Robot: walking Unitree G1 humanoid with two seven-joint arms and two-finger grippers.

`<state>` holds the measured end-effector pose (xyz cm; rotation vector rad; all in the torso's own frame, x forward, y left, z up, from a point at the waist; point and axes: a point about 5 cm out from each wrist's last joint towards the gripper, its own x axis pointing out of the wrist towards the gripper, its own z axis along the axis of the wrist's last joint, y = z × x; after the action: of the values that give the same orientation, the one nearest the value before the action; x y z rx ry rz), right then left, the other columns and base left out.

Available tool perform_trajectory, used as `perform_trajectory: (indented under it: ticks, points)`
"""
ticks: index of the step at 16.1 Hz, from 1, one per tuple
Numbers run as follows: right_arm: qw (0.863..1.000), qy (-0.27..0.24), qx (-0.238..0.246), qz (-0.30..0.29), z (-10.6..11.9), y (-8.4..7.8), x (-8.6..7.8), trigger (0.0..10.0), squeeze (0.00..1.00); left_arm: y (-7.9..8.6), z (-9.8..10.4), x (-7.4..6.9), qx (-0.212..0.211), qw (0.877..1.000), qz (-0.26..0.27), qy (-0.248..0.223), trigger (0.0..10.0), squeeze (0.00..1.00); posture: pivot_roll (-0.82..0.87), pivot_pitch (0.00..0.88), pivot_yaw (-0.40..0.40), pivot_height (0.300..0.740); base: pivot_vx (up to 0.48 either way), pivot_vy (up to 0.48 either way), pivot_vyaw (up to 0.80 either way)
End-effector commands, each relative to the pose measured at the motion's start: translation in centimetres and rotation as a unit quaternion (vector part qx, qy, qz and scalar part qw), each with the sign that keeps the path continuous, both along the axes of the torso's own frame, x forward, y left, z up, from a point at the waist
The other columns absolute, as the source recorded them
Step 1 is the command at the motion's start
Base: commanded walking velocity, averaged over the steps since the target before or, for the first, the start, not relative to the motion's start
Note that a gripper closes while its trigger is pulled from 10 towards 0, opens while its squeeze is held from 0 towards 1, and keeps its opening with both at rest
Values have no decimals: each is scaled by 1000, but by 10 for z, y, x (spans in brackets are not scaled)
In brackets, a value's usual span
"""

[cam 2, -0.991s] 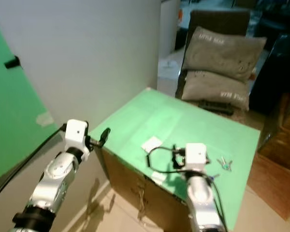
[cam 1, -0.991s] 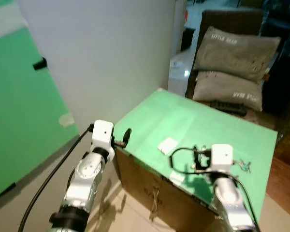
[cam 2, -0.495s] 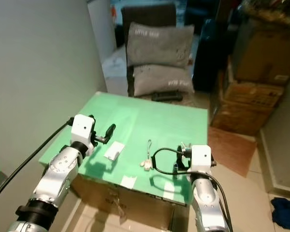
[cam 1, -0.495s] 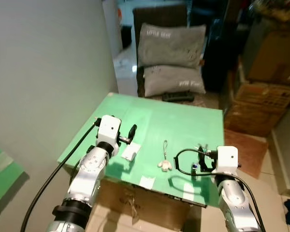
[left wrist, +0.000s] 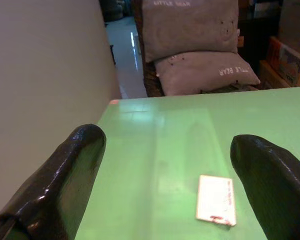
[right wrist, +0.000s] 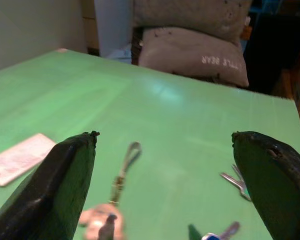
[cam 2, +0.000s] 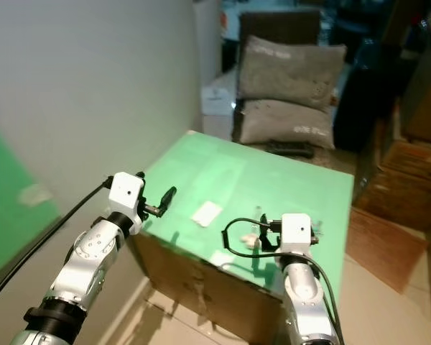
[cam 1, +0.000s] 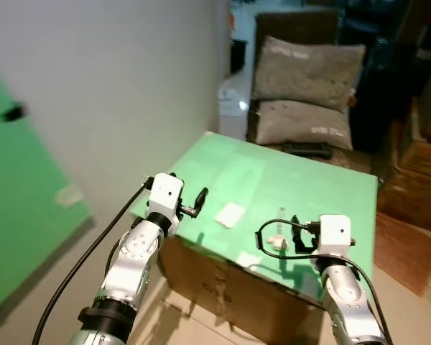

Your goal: Hang keys on a hook

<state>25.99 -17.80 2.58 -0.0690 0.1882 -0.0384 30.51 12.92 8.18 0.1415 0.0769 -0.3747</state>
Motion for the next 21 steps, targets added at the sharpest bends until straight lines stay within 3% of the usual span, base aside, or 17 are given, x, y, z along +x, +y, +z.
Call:
perform_trajectory:
  ticks: [1, 6, 12, 14, 21]
  points:
    - [1000, -3, 2, 9, 1, 6, 1, 10000, 0, -1, 2, 0, 7, 1000, -12, -8, 10000, 0, -72, 0, 79, 740, 480, 0, 0]
    - [1000, 6, 8, 2, -3, 4, -3, 10000, 0, 0, -7, 2, 52, 999, 10, 7, 10000, 0, -78, 0, 84, 700, 96, 0, 0]
    - [1000, -6, 4, -3, -1, 3, -3, 10000, 0, -5, -4, 10, 34, 999, 4, 12, 10000, 0, -87, 0, 86, 682, 0, 0, 0]
    - [1000, -4, 7, 0, -1, 5, -3, 10000, 0, -9, 1, 16, 26, 1000, 3, 8, 10000, 0, -92, 0, 91, 682, 0, 0, -550]
    - [1000, -14, 3, -6, 2, 4, -3, 10000, 0, -9, 0, 17, 22, 1000, 10, 7, 10000, 0, -100, 0, 96, 682, 0, 0, -375]
